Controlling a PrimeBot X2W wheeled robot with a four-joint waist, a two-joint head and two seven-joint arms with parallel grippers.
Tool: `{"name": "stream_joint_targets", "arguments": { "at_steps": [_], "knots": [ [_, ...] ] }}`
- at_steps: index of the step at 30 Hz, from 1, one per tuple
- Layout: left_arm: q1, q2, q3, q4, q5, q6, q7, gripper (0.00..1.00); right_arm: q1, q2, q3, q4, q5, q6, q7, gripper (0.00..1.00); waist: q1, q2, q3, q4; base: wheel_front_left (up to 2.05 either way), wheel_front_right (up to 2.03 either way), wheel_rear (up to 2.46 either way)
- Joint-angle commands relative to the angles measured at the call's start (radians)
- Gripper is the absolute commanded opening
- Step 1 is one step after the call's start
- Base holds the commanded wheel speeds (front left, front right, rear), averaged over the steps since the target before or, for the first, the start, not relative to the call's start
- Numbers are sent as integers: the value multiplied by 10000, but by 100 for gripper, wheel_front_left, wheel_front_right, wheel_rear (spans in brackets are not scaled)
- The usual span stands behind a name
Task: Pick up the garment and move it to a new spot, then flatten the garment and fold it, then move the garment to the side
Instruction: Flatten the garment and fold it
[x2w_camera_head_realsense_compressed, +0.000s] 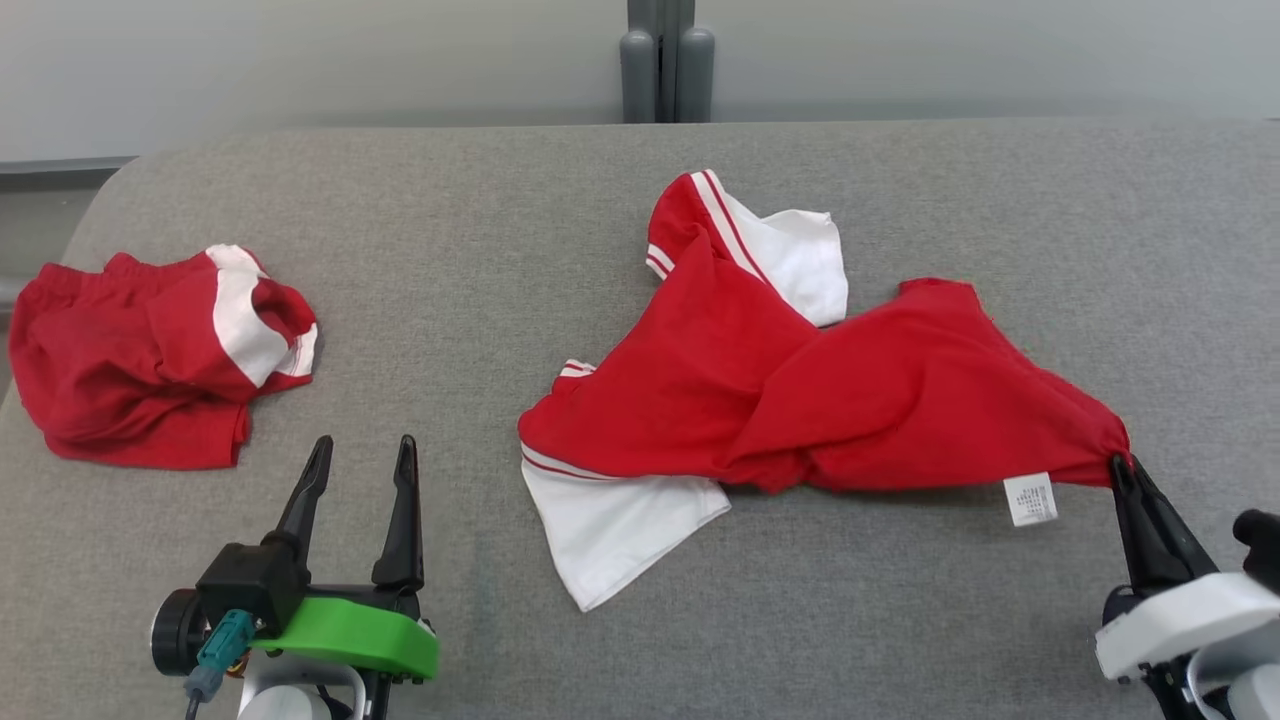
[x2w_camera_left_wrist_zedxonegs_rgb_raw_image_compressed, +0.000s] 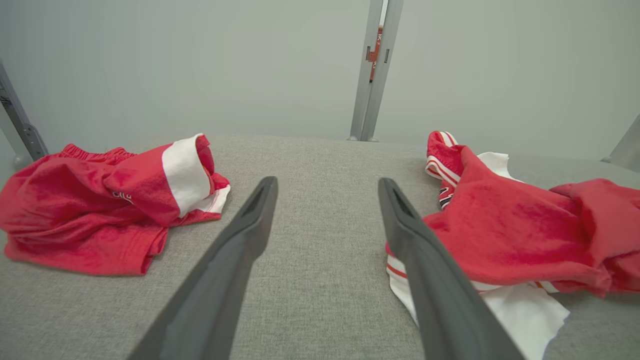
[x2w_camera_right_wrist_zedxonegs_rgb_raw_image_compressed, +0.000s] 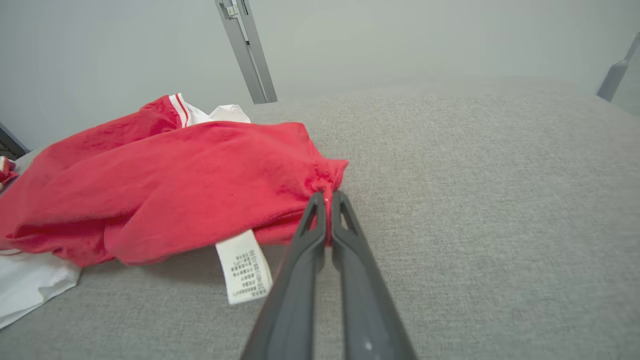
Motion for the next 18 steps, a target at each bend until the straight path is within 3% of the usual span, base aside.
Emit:
{"name": "stream_joint_targets", "arguments": {
  "at_steps": [1, 8, 9, 10, 18],
  "knots": [
    [111, 21, 17, -1, -97, -26, 7, 100, 464, -36, -115, -309, 99, -17, -29, 0, 0, 0, -119, -163, 0, 0, 0],
    [180, 21, 39, 54, -84, -26, 7, 100, 1545, 209, -352, -675, 439, -17, -29, 0, 0, 0, -227, -285, 0, 0, 0],
    [219, 23, 57, 56, -67, -26, 7, 100, 1537, 248, -371, -693, 387, -15, -29, 37, 0, 0, -257, -309, 0, 0, 0],
    [226, 21, 65, 64, -49, -26, 7, 100, 1495, 294, -367, -709, 326, -17, -29, 100, 0, 0, -281, -324, 0, 0, 0],
    [398, 21, 154, 142, 107, -26, 8, 100, 1068, 929, -666, -1257, -541, -15, -29, 100, 0, 0, -669, -376, 0, 0, 0]
  ]
}}
